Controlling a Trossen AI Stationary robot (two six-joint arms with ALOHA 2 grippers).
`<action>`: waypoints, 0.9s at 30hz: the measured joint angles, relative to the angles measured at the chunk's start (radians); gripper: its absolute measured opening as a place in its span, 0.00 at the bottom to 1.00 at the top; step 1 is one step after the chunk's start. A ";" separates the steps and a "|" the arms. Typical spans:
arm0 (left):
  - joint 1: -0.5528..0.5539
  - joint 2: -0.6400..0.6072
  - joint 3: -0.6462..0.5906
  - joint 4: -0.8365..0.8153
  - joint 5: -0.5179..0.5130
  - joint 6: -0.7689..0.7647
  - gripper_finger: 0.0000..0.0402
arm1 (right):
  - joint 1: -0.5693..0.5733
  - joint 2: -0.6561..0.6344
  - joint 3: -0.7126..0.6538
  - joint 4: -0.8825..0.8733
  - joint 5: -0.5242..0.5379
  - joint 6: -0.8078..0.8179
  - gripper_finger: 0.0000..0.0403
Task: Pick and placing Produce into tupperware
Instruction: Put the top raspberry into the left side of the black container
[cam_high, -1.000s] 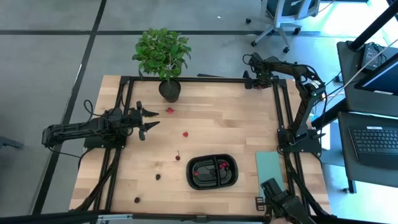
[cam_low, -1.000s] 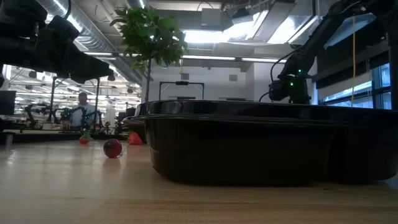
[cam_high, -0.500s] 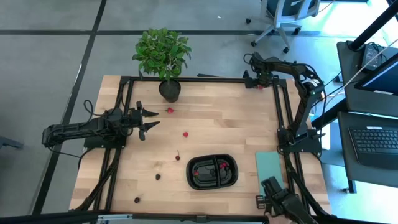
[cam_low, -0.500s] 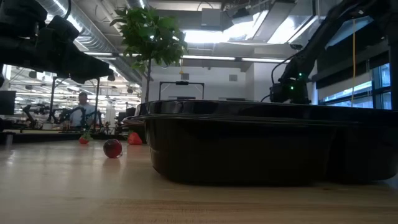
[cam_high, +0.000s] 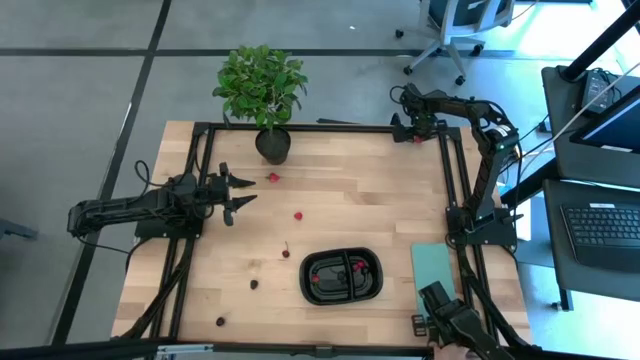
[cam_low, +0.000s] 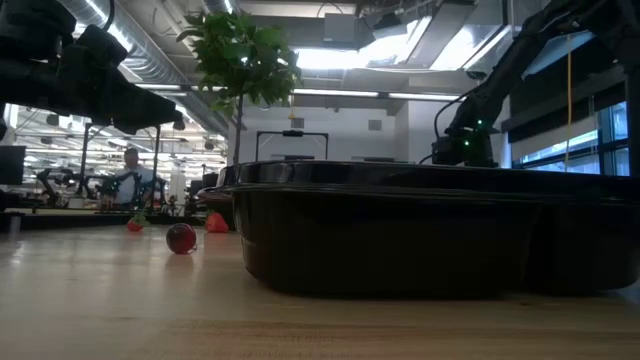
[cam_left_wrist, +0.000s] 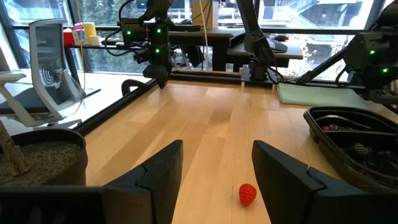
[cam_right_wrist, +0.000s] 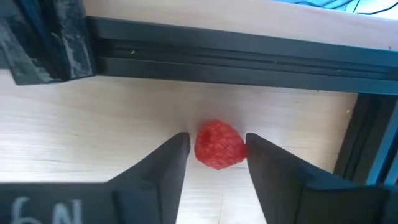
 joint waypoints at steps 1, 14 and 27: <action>0.000 0.000 0.000 0.000 0.000 0.000 0.46 | 0.000 0.000 0.000 0.000 -0.001 0.000 0.41; 0.000 0.000 0.000 0.000 0.000 0.000 0.46 | 0.000 0.000 -0.001 0.002 0.000 -0.003 0.29; 0.000 0.000 0.000 0.000 0.000 0.000 0.46 | 0.059 0.018 0.151 -0.246 0.029 -0.026 0.29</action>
